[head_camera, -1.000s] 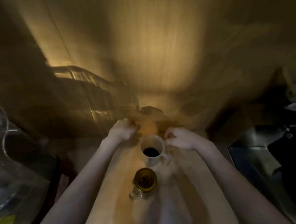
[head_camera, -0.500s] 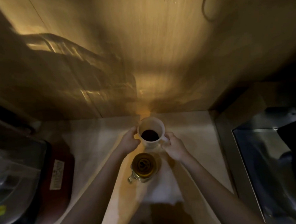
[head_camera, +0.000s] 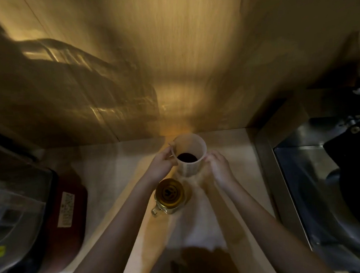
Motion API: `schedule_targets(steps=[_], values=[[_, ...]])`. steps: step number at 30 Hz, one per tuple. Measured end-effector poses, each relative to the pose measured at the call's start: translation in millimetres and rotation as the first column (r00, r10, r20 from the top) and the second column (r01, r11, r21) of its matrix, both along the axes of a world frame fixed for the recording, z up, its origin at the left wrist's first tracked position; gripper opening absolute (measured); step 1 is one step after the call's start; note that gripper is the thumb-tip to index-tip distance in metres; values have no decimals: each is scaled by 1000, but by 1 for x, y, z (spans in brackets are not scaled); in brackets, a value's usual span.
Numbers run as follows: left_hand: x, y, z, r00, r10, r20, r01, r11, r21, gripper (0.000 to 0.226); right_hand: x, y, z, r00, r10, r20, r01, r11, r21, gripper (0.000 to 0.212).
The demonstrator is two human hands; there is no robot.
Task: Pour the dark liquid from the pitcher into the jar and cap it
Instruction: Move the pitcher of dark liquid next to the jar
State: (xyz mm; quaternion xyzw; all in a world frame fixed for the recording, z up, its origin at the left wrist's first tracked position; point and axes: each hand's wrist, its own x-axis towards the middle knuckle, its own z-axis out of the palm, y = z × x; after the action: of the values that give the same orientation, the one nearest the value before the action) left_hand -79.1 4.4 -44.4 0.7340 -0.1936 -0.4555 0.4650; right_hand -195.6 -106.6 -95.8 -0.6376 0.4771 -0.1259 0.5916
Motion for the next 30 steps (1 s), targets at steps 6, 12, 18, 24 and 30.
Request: schedule_targets(steps=[6,12,18,24,30], values=[[-35,2,16,998,-44,35,47,996,-72,53,-33,-2,17,997,-67,46,72,991,-114,30],[-80,17,11,999,-28,-21,25,990,-138,50,-76,3,21,997,-62,52,72,977,-199,35],[-125,38,1,999,-13,-48,5,987,-161,53,-118,25,6,998,-68,17,70,974,-216,45],[-150,63,-22,999,-22,-36,18,995,-95,48,-149,50,-22,998,-62,-30,58,990,-130,41],[-159,82,-34,998,-30,-46,31,999,10,45,-165,62,-34,1000,-14,-3,14,1000,-25,36]])
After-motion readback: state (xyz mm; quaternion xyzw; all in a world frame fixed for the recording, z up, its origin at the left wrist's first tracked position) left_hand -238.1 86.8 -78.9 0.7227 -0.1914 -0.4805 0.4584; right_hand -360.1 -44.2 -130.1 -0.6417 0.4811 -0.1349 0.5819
